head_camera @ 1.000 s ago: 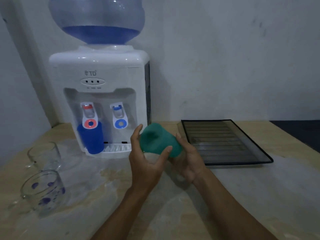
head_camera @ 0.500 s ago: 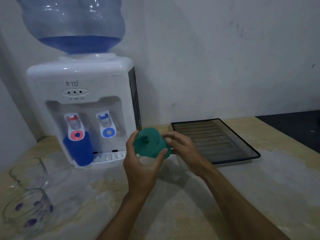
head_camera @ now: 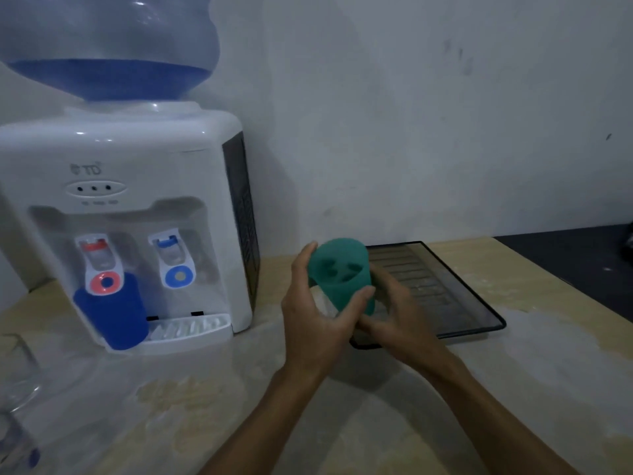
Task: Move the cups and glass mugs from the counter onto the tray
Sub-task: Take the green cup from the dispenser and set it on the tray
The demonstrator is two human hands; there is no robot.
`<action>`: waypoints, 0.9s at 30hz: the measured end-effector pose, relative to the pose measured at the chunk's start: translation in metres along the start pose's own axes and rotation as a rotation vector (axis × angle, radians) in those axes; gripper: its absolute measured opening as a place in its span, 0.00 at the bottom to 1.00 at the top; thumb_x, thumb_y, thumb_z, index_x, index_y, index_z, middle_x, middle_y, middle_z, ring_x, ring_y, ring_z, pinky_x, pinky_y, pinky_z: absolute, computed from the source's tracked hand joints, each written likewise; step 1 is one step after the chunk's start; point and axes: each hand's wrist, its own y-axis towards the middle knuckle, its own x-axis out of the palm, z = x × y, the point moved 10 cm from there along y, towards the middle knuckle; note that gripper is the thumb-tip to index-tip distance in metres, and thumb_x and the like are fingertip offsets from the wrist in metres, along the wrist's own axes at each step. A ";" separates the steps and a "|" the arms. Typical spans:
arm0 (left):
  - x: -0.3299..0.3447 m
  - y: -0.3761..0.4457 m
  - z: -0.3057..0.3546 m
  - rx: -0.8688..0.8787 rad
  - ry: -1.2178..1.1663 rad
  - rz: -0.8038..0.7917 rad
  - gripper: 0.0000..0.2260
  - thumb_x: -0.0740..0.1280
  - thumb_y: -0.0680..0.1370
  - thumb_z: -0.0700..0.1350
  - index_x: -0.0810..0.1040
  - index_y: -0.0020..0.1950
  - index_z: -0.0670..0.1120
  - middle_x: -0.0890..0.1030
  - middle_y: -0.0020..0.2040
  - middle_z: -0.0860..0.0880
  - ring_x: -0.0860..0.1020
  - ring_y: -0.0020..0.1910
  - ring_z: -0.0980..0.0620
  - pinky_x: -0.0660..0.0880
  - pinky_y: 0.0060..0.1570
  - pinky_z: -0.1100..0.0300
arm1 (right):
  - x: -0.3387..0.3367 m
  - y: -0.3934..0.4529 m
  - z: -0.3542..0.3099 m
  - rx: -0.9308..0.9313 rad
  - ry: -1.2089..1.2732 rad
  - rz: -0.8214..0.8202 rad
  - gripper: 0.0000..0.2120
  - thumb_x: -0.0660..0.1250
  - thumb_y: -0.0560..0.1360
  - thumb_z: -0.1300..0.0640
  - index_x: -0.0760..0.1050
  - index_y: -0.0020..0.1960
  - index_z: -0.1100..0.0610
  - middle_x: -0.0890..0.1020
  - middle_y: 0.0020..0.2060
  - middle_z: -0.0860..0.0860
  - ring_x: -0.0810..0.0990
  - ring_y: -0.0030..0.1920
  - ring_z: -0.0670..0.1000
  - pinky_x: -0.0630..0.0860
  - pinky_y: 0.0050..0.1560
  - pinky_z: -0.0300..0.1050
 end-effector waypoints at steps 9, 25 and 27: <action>0.047 0.012 -0.086 -0.377 -0.073 0.119 0.25 0.64 0.81 0.62 0.71 0.74 0.52 0.81 0.59 0.55 0.80 0.58 0.61 0.80 0.62 0.49 | -0.083 -0.013 0.025 0.065 -0.158 0.466 0.26 0.78 0.72 0.40 0.77 0.67 0.45 0.84 0.52 0.41 0.84 0.52 0.44 0.81 0.42 0.37; 0.046 0.007 -0.167 -0.633 0.040 0.174 0.16 0.73 0.79 0.50 0.78 0.64 0.47 0.82 0.56 0.51 0.81 0.55 0.53 0.80 0.59 0.52 | -0.127 -0.039 0.074 0.413 -0.059 0.770 0.31 0.79 0.67 0.37 0.73 0.66 0.42 0.79 0.59 0.48 0.81 0.59 0.51 0.85 0.56 0.56; 0.046 0.008 -0.167 -0.625 0.044 0.174 0.15 0.73 0.79 0.50 0.78 0.64 0.47 0.82 0.56 0.52 0.81 0.55 0.53 0.79 0.59 0.53 | -0.131 -0.041 0.077 0.433 -0.057 0.809 0.29 0.79 0.69 0.44 0.73 0.67 0.45 0.78 0.59 0.47 0.80 0.60 0.51 0.84 0.58 0.57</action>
